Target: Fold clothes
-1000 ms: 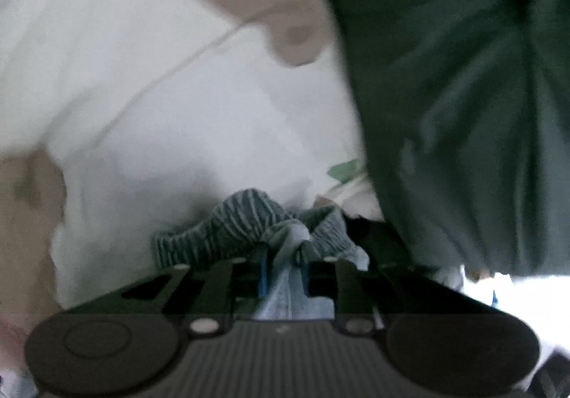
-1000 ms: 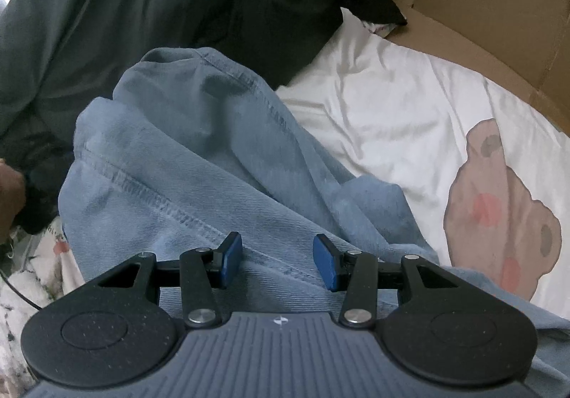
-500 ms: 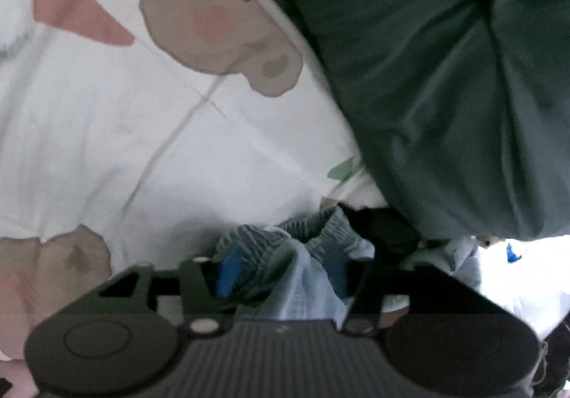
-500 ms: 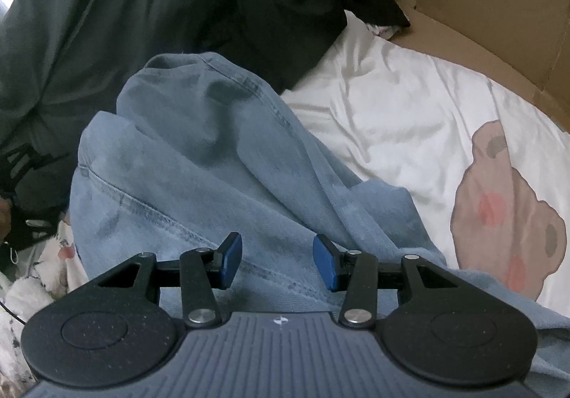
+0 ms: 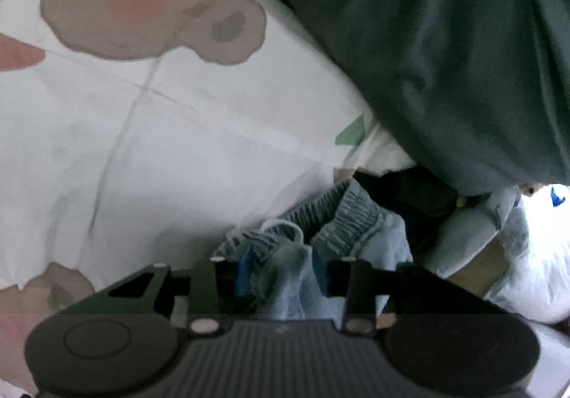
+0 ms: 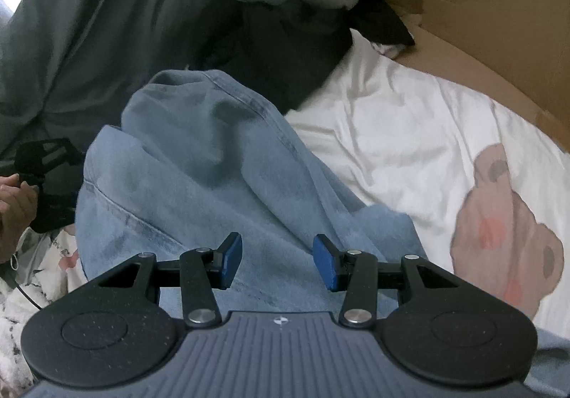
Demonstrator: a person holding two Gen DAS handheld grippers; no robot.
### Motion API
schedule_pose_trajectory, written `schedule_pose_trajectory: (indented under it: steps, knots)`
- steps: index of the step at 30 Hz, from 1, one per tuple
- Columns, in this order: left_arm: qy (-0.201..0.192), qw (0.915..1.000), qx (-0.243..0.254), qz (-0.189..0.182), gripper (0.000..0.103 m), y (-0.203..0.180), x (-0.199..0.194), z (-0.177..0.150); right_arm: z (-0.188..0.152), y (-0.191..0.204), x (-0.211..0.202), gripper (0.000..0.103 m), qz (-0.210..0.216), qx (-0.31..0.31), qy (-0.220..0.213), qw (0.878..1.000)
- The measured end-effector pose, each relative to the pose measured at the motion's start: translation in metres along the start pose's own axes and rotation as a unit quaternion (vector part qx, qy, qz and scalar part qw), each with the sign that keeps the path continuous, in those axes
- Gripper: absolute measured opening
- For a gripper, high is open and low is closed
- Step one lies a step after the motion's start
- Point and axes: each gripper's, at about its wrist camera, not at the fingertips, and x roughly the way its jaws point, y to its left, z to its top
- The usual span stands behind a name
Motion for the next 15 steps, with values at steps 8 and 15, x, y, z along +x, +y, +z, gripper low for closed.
schedule_pose_trajectory:
  steps: [8,15]
  knots:
    - [0.001,0.9999,0.014,-0.008,0.022,0.005,0.004,-0.008,0.004,0.022,0.02,0.074,0.042,-0.043,0.034,0.998]
    - [-0.032,0.9959,0.077,-0.034,0.015,-0.005,-0.029,-0.019,0.0,0.041,0.04,0.057,0.082,-0.081,0.082,0.99]
